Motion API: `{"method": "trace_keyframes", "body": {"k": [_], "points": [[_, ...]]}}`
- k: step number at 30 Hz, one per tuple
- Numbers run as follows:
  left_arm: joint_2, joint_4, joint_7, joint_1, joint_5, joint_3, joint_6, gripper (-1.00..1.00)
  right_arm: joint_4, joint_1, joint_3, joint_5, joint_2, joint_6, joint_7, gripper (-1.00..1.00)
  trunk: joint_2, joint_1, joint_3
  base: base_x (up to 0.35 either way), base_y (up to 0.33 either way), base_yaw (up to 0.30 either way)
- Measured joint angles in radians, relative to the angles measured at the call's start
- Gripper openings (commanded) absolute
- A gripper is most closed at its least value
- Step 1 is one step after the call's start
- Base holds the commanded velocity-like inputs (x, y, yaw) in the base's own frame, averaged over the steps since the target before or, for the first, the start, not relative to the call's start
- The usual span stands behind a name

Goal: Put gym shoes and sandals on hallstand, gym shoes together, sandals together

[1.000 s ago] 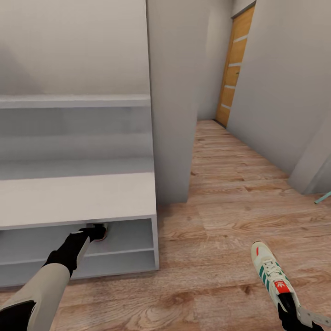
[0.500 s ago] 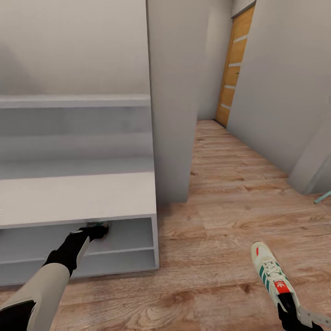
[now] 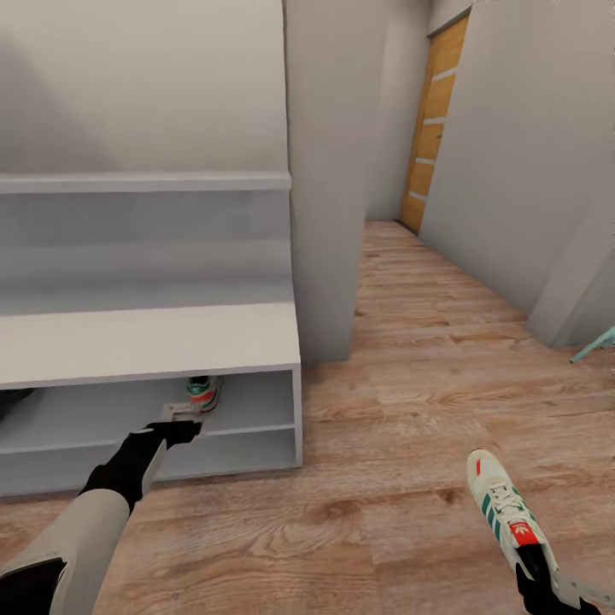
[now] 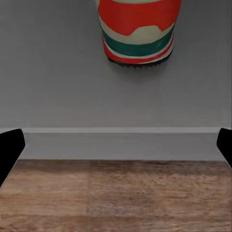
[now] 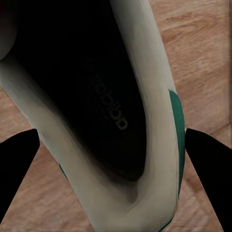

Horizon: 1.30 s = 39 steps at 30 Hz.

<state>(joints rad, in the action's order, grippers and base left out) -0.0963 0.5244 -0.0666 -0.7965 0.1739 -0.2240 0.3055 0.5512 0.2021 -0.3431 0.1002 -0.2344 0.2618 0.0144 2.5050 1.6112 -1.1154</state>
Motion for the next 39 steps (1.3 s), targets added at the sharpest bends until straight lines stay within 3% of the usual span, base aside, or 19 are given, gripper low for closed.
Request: {"method": "trace_keyframes", "body": {"k": [4,6,7,10,14,18,19,21,27,29,30,32,36,37,39], "points": [[-0.001,-0.003,-0.001,0.002,0.0,0.0,-0.018,1.0,0.0,0.0,0.0,0.0,0.0,0.0,0.0,-1.0,0.0,0.0,0.0,-0.333,0.102,0.0],[-0.002,-0.008,-0.001,0.005,-0.001,0.0,-0.064,1.0,0.0,0.0,0.0,0.0,0.0,0.0,0.0,-1.0,0.0,0.0,0.0,-0.333,0.102,0.0],[-0.007,-0.012,0.0,0.036,-0.005,-0.007,-0.134,1.0,0.0,0.0,0.0,0.0,0.0,0.0,0.0,-1.0,0.0,0.0,0.0,-0.333,0.103,0.0],[-0.009,-0.012,-0.002,0.082,-0.029,-0.025,-0.185,1.0,0.0,0.0,0.0,0.0,0.0,0.0,0.0,-1.0,0.0,0.0,0.0,-0.333,0.103,0.0],[-0.01,-0.008,-0.004,0.179,-0.063,-0.04,-0.292,1.0,-0.001,0.0,0.001,-0.001,0.0,0.0,0.0,-1.0,0.0,0.0,0.0,-0.29,0.099,0.0],[-0.008,-0.006,-0.002,0.24,-0.069,-0.042,-0.382,1.0,-0.001,0.0,0.001,-0.001,0.001,0.0,0.0,-1.0,0.0,0.0,0.0,-0.136,0.054,0.0],[-0.007,-0.005,0.0,0.292,-0.072,-0.045,-0.452,1.0,-0.001,0.0,0.001,-0.001,0.001,0.0,0.0,-1.0,0.0,0.0,0.0,-0.052,0.02,0.0],[-0.005,-0.005,0.0,0.367,-0.075,-0.047,-0.519,1.0,-0.002,0.0,0.001,-0.002,0.001,0.001,0.0,-1.0,0.0,-0.001,0.0,-0.022,0.009,0.0],[-0.007,-0.01,-0.007,0.525,-0.075,-0.043,-0.607,1.0,-0.006,0.0,0.004,-0.003,0.004,0.002,0.001,-1.0,0.0,-0.001,0.0,-0.006,0.002,0.0],[-0.01,-0.01,-0.051,0.565,-0.074,-0.038,-0.619,1.0,-0.008,0.0,0.004,-0.004,0.006,0.004,0.002,-1.0,0.0,-0.001,0.0,0.0,0.0,0.0],[-0.015,-0.012,-0.125,0.585,-0.073,-0.04,-0.62,1.0,-0.009,0.0,0.005,-0.005,0.011,0.004,0.002,-1.0,0.0,-0.001,0.0,0.0,0.0,0.0],[-0.02,-0.014,-0.188,0.596,-0.073,-0.043,-0.619,1.0,-0.01,0.0,0.005,-0.004,0.013,0.004,0.002,-1.0,0.0,-0.001,0.0,0.0,0.0,0.0],[-0.063,-0.021,-0.402,0.623,-0.079,-0.055,-0.613,1.0,-0.01,0.0,0.005,-0.004,0.016,0.005,0.004,-1.0,0.0,-0.001,0.0,0.0,0.0,0.0],[-0.074,-0.022,-0.447,0.627,-0.088,-0.075,-0.616,1.0,-0.01,0.0,0.005,-0.004,0.016,0.005,0.004,-1.0,0.0,-0.001,0.0,0.0,0.0,0.0],[-0.077,-0.022,-0.46,0.63,-0.092,-0.09,-0.62,1.0,-0.01,0.0,0.005,-0.004,0.016,0.006,0.004,-1.0,0.0,-0.001,0.0,0.0,0.0,0.0]]}}
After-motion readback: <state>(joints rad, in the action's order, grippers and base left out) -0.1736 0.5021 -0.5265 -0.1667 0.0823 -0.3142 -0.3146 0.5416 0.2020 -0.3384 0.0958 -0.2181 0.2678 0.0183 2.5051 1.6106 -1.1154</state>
